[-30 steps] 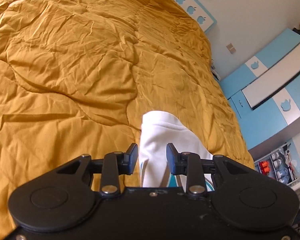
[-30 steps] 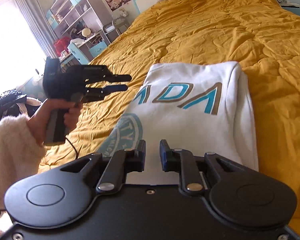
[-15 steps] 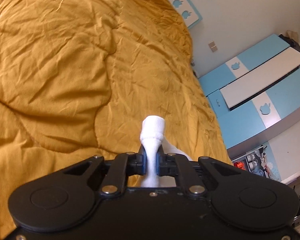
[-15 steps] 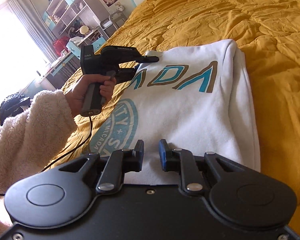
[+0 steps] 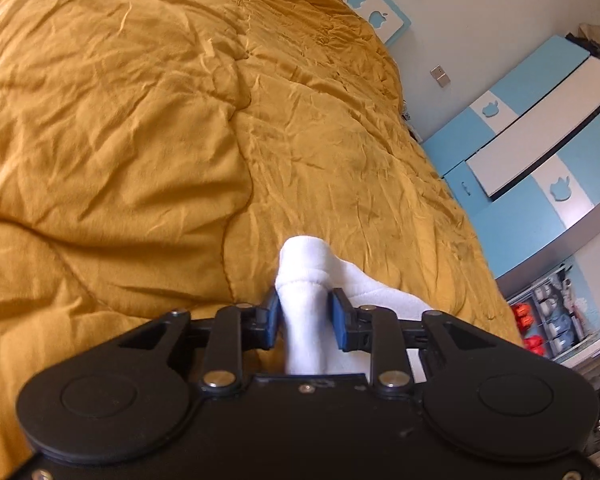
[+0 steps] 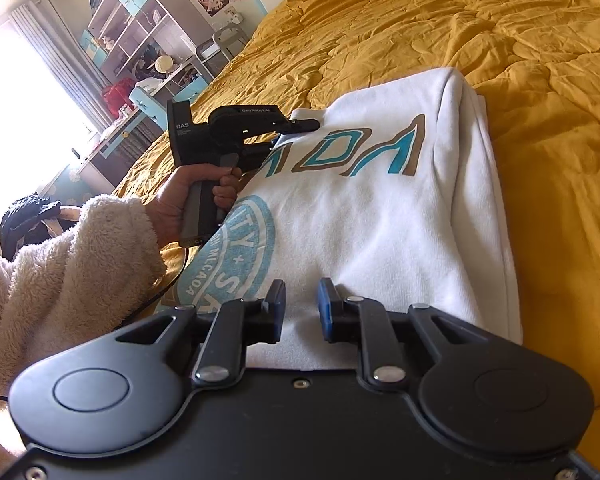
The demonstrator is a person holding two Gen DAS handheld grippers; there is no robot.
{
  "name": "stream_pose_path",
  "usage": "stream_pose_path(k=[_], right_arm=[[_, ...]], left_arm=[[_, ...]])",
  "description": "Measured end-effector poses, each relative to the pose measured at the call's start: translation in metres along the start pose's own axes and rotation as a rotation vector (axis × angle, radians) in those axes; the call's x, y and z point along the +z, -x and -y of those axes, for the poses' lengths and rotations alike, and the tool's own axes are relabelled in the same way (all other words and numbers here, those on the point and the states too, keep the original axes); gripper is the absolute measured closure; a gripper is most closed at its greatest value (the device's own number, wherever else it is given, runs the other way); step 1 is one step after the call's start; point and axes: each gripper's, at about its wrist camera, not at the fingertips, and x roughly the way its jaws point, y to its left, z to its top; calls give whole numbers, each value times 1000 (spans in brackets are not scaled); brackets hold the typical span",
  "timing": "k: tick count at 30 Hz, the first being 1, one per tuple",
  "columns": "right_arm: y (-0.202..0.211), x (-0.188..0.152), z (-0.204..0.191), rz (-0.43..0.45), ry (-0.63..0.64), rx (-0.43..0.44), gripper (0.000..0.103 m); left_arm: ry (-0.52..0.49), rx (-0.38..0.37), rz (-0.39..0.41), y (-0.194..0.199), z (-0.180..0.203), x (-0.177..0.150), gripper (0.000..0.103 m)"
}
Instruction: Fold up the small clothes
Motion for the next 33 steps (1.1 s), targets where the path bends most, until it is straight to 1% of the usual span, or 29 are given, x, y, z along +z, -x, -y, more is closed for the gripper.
stream_pose_path(k=[2, 4, 5, 7, 9, 11, 12, 13, 14, 15, 16, 18, 19, 20, 21, 22, 25, 27, 29, 31, 33], right_arm=[[1, 1, -2, -2, 1, -7, 86], [3, 4, -5, -3, 7, -16, 85], [5, 4, -7, 0, 13, -19, 83], [13, 6, -12, 17, 30, -23, 76], [24, 7, -13, 46, 42, -29, 72], [38, 11, -8, 79, 32, -28, 66], [44, 13, -4, 97, 22, -36, 63], [53, 15, 3, 125, 1, -51, 62], [59, 16, 9, 141, -19, -57, 61], [67, 19, 18, 158, -55, -59, 59], [73, 20, 26, 167, -87, -52, 54], [84, 20, 46, 175, -175, -8, 51], [87, 18, 55, 168, -218, 14, 47], [90, 16, 64, 162, -258, 34, 46], [92, 14, 71, 161, -286, 44, 45], [93, 10, 78, 156, -316, 51, 44], [92, 4, 92, 138, -359, 43, 42], [86, 4, 99, 117, -375, 45, 42], [77, 6, 106, 88, -390, 66, 42], [67, 8, 116, 67, -424, 79, 42], [57, 9, 123, 46, -454, 116, 42]], left_arm=[[-51, 45, 20, 14, 15, 3, 65], [-87, 71, 35, 33, 28, 5, 63], [-105, 78, 43, 43, 34, 6, 62], [-142, 78, 54, 66, 45, 5, 59], [-174, 73, 61, 87, 54, 1, 58], [-206, 67, 72, 110, 61, -6, 57], [-211, 67, 73, 120, 62, -11, 56], [-208, 66, 72, 129, 61, -15, 56], [-192, 60, 69, 141, 60, -22, 55], [-169, 46, 64, 151, 56, -29, 55], [-129, 22, 58, 161, 49, -38, 54], [-17, -47, 25, 175, 32, -57, 54], [54, -83, 3, 181, 20, -70, 53], [116, -107, -22, 184, 10, -81, 53], [166, -116, -49, 185, 2, -92, 54], [191, -120, -72, 186, -4, -103, 54], [212, -105, -115, 182, -12, -120, 54], [258, -147, -163, 173, -17, -124, 54], [290, -185, -182, 165, -19, -127, 53], [292, -184, -190, 158, -18, -128, 53], [298, -185, -200, 145, -19, -123, 53]])
